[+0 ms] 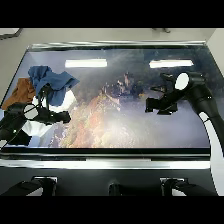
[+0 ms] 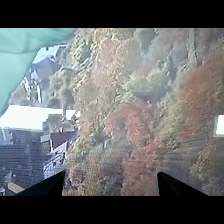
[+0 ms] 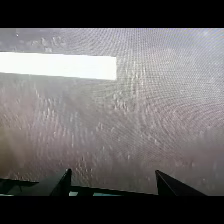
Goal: Fold the shirts.
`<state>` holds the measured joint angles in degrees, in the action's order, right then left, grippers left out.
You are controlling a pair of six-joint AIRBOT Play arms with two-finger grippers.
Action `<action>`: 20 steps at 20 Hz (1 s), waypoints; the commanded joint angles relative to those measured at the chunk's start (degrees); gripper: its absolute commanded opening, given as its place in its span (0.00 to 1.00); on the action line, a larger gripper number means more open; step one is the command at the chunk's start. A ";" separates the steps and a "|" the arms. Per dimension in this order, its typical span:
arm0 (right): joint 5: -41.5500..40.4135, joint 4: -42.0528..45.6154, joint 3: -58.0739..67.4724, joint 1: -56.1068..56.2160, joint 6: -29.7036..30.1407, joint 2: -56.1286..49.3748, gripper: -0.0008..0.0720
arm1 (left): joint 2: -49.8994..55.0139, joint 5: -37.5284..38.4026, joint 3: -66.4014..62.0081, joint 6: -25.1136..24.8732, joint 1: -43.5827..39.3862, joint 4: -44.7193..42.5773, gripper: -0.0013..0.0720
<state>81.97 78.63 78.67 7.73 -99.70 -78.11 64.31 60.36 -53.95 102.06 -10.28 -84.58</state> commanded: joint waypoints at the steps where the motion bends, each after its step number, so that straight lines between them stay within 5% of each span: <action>1: 0.02 0.00 -0.02 -0.02 0.00 -0.02 0.87 | -0.04 0.00 0.02 -0.02 -0.04 -0.02 1.00; 12: -10.71 0.20 -0.02 -0.04 0.00 -0.02 0.87 | 1.62 -4.52 -0.09 -0.09 -0.15 -1.11 1.00; 14: -11.67 0.24 -0.02 -0.02 0.04 -0.02 0.87 | 1.81 -4.74 -2.84 0.11 1.49 -8.48 1.00; 16: -11.58 0.24 -0.02 -0.02 0.04 -0.04 0.87 | 4.02 -1.36 -8.20 1.03 8.13 -13.55 1.00; 20: -9.31 -0.26 -0.02 -0.02 -0.02 -0.04 0.87 | 13.81 12.41 -15.19 1.05 27.28 -7.21 1.00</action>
<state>71.66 78.72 78.67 7.73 -99.68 -78.11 73.01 64.36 -65.04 102.94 6.42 -93.47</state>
